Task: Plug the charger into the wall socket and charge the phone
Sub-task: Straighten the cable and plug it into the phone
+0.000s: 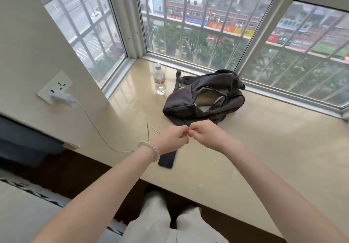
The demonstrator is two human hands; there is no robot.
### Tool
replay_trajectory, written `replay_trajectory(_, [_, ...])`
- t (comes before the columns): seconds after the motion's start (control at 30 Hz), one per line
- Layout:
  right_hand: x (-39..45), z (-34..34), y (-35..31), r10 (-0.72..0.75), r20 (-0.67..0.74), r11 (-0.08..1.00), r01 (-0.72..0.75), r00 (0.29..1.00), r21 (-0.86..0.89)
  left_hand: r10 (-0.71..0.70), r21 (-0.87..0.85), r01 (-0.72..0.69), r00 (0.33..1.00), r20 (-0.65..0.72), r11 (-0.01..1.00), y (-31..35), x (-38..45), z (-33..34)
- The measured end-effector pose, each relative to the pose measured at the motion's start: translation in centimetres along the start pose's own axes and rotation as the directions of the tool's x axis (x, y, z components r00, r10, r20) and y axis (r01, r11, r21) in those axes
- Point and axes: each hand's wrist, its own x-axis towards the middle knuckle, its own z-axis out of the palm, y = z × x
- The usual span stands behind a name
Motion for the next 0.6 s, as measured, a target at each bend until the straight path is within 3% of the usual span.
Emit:
replay_trajectory(0.1, [1.9,0.2,-1.1,0.001,-0.019,0.995,-0.003,1.000,-0.103,-0.050,-0.073,0.049,0.999,-0.006,0.996,-1.1,-0.1,-0.6])
replay_trajectory(0.13, [2.3,0.2,-1.3,0.019,-0.045,0.998,-0.021,0.999,-0.057,-0.047,-0.091,0.045,0.999,-0.020,0.995,-1.9,-0.3,-0.8])
replay_trajectory(0.2, [3.1,0.5,-1.6,0.098,-0.115,0.977,-0.073,0.989,0.203,-0.061,-0.124,0.053,0.996,-0.064,0.991,-3.7,-0.5,-1.3])
replay_trajectory(0.3, [4.5,2.0,-2.1,0.274,-0.125,0.783,-0.146,0.954,0.604,-0.148,-0.291,0.110,0.983,-0.110,0.950,-6.3,-0.5,-1.7])
replay_trajectory(0.4, [6.3,4.7,-1.8,0.455,-0.010,0.537,-0.265,0.890,0.801,-0.231,-0.510,0.158,0.970,-0.082,0.846,-8.7,0.0,-1.6])
replay_trajectory(0.5, [8.0,8.5,-0.8,0.597,0.147,0.255,-0.360,0.789,0.898,-0.258,-0.644,0.179,0.966,-0.029,0.744,-11.2,0.7,-1.3])
replay_trajectory(0.6, [9.5,13.0,0.7,0.689,0.244,0.119,-0.439,0.683,0.891,-0.263,-0.694,0.208,0.964,0.028,0.689,-14.1,1.3,-0.8])
